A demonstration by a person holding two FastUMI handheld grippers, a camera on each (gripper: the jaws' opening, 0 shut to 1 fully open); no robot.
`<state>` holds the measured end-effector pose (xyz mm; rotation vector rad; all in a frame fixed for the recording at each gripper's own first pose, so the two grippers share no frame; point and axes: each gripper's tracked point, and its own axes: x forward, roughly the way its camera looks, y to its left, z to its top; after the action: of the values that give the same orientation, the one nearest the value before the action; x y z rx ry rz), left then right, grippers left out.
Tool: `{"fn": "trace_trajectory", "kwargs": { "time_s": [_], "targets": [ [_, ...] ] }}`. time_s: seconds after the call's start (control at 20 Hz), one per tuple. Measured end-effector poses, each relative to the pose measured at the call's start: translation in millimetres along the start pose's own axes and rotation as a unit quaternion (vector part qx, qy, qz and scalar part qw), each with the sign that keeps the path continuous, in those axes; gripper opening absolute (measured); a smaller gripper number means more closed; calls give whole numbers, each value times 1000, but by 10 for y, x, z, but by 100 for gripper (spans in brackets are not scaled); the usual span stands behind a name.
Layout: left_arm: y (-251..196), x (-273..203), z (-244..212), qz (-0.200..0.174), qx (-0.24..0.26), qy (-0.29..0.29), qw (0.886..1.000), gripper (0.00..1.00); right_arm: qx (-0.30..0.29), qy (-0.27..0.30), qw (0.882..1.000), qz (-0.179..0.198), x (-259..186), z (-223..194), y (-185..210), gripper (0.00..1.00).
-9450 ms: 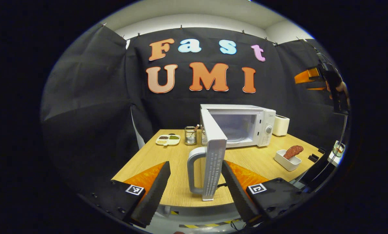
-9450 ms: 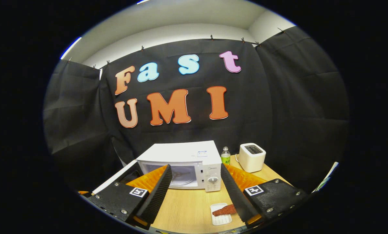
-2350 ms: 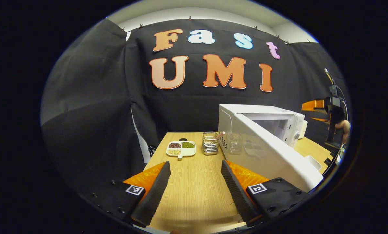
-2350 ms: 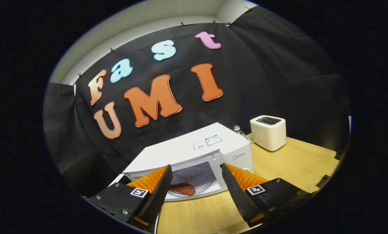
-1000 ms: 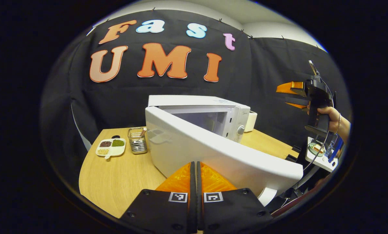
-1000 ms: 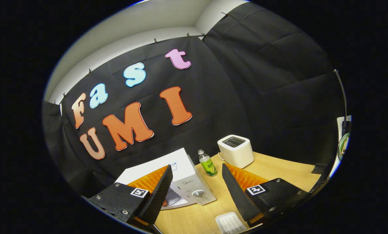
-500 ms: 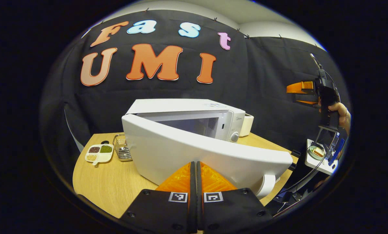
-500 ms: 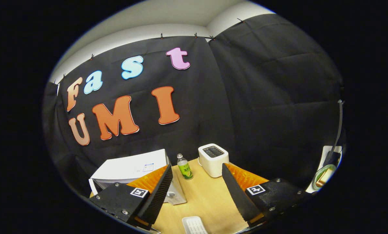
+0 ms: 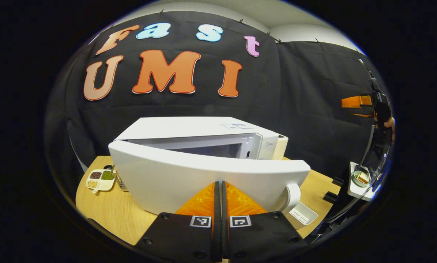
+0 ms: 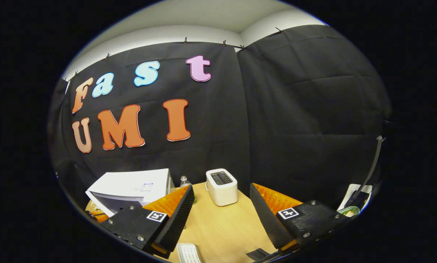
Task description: Open the microwave oven with the left hand, put the food in, and close the microwave oven.
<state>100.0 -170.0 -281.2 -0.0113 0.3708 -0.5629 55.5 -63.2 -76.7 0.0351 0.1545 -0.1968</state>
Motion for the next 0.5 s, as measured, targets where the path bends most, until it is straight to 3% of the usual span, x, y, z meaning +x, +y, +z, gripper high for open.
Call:
{"fn": "trace_trajectory", "kwargs": {
  "time_s": [0.25,0.3,0.35,0.5],
  "targets": [
    [-10,331,112,22,-2,-9,1000,4,11,2,1000,-21,24,1,-286,94],
    [5,391,124,29,-2,-10,1000,0,13,3,1000,-28,29,-18,-357,94],
    [36,449,134,39,0,-10,999,5,14,4,999,-35,33,-23,-421,94],
    [78,640,162,68,14,-12,997,5,21,10,998,-52,38,-67,-562,94]
  ]
}}
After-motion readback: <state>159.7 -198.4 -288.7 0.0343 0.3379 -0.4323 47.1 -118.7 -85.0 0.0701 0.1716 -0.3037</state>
